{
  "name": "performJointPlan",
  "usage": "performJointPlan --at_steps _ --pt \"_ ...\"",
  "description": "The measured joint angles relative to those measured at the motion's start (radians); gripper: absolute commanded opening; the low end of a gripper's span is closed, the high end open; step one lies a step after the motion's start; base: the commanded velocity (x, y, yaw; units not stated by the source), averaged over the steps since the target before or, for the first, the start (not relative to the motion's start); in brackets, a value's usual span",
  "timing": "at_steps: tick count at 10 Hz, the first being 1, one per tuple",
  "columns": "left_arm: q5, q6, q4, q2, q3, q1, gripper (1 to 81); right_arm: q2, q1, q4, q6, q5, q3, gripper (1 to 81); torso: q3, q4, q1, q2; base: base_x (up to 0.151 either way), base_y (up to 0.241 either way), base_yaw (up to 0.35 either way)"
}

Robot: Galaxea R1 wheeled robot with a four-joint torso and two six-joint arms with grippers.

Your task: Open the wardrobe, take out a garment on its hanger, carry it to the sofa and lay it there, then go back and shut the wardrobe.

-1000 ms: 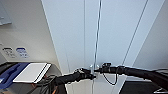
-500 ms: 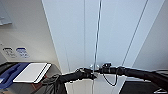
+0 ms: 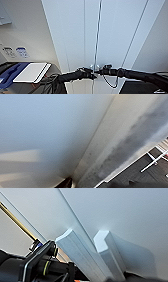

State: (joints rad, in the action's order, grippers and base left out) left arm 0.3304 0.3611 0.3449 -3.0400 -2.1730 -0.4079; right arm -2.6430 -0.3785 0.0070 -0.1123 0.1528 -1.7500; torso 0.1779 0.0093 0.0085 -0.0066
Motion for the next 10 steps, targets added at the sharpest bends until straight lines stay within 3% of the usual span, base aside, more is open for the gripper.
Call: performJointPlan --at_steps 6,10 --pt "-0.117 -0.026 0.052 0.183 0.307 -0.042 81.1 0.087 -0.054 -0.009 0.011 -0.064 0.144 81.1 0.0 0.0 0.002 0.001 0.0 0.0 0.0" --pt "-0.254 -0.055 0.09 0.293 0.446 -0.137 81.1 0.134 -0.085 -0.008 0.022 -0.084 0.211 81.1 0.0 0.0 0.002 0.001 0.0 0.0 0.0"
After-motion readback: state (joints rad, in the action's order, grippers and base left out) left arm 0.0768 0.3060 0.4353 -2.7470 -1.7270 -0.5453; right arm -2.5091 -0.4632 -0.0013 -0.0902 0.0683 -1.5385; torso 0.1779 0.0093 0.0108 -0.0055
